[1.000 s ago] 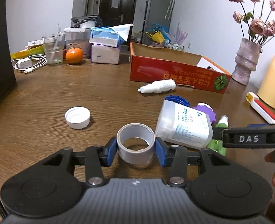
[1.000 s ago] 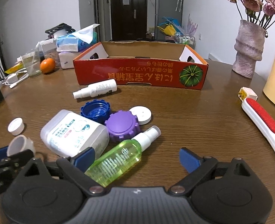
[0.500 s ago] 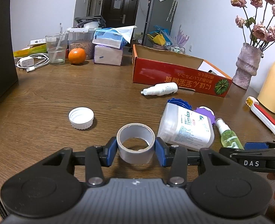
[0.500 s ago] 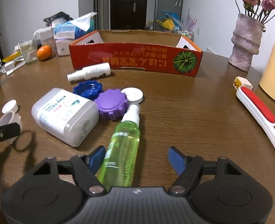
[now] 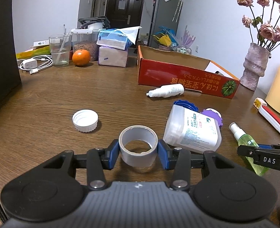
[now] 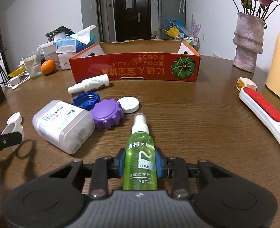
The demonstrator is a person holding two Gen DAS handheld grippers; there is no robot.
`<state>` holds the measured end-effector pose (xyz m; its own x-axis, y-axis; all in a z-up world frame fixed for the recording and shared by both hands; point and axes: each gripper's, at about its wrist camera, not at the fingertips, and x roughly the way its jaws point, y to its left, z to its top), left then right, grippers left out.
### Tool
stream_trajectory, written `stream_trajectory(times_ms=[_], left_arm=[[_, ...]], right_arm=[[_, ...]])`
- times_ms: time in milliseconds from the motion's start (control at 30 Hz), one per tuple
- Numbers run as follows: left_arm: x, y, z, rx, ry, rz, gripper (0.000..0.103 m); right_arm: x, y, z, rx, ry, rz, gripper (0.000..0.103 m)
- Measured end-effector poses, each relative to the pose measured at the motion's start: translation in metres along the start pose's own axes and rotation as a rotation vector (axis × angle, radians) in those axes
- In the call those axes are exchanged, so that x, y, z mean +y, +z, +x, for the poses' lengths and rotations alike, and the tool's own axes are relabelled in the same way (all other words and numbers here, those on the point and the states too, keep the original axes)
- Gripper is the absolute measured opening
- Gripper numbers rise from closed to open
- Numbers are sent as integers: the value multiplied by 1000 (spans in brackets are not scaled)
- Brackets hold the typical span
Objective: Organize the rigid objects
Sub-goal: 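Lift and carry the tape roll and spray bottle over the cardboard box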
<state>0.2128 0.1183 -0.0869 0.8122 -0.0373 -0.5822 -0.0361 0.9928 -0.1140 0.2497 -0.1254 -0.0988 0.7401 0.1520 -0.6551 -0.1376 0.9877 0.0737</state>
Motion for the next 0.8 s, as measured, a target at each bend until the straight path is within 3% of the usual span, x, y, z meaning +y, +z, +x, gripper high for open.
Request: stream_trajectory(times_ms=[800], left_arm=[[-29, 33, -17, -73, -9, 45, 45]], right_arm=[[-11, 26, -26, -94, 36, 11, 30]])
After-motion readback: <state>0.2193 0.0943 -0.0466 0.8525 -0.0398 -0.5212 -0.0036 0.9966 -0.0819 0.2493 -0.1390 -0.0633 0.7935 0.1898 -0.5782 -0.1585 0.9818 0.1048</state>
